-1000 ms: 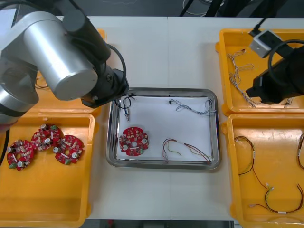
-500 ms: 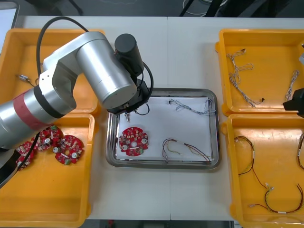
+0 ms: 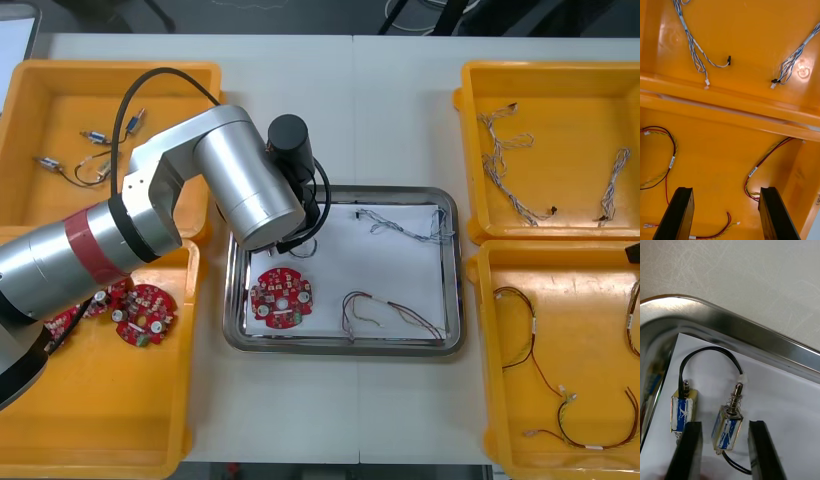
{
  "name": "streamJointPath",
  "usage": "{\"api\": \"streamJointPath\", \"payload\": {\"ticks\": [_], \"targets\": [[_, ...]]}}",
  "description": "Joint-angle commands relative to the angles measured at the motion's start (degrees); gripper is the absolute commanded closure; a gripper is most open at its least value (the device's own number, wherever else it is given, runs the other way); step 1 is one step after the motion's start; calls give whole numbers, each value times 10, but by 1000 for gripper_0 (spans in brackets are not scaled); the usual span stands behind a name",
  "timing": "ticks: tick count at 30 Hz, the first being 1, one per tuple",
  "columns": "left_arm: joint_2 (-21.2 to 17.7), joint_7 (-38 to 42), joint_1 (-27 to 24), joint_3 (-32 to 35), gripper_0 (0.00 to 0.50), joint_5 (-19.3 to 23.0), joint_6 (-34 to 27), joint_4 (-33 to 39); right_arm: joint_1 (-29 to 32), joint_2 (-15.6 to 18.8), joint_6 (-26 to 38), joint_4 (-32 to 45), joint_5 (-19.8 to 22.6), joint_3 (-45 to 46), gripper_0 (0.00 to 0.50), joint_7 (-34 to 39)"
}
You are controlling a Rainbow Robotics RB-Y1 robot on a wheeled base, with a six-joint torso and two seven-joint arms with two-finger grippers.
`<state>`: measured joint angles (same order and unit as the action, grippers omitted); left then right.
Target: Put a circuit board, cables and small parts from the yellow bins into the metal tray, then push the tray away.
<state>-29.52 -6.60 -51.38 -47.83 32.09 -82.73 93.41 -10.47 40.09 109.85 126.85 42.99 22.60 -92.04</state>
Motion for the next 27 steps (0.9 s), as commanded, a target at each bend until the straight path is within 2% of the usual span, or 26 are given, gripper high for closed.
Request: {"api": "streamJointPath", "payload": {"ticks": [1, 9, 10, 15, 16, 17, 22, 27], "targets": [[15, 10, -27, -2, 0, -3, 6, 13, 23, 20, 2, 18, 23, 21, 0, 32], [10, 12, -27, 33, 0, 3, -30, 40, 37, 20, 2, 18, 30, 20, 0, 39], [3, 12, -27, 61, 0, 11, -66, 67, 40, 20, 2, 18, 30, 21, 0, 48], [-34, 4, -26, 134, 0, 39, -164, 147, 46, 20, 2, 18, 34, 19, 0, 102], [-34, 4, -26, 134, 0, 39, -164, 147, 46, 20, 2, 18, 34, 19, 0, 102], [-56, -8, -24, 158, 0, 62, -193, 172, 49, 21, 2, 18, 36, 17, 0, 118], [-119, -76, 1, 238, 0, 136, -262, 228, 57, 21, 2, 18, 38, 18, 0, 164], [-186, -141, 52, 321, 0, 210, -273, 283, 59, 21, 2, 18, 39, 18, 0, 170]]}}
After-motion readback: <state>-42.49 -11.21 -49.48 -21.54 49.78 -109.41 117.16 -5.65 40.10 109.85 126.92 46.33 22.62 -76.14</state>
